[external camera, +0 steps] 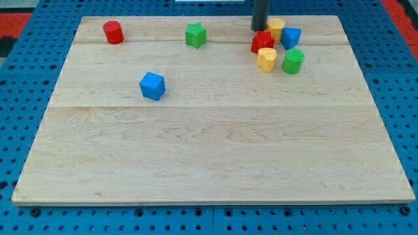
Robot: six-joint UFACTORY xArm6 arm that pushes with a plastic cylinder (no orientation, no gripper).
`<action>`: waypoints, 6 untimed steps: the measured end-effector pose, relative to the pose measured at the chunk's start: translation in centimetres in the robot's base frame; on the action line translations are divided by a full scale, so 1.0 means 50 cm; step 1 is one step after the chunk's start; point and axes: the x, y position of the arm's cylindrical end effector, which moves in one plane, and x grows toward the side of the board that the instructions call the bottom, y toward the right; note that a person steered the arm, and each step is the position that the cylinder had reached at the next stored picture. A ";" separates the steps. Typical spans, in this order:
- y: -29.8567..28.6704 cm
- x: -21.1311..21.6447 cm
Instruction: Push the red star to the left of the yellow heart
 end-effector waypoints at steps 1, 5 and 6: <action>0.061 -0.034; -0.015 0.014; -0.033 0.100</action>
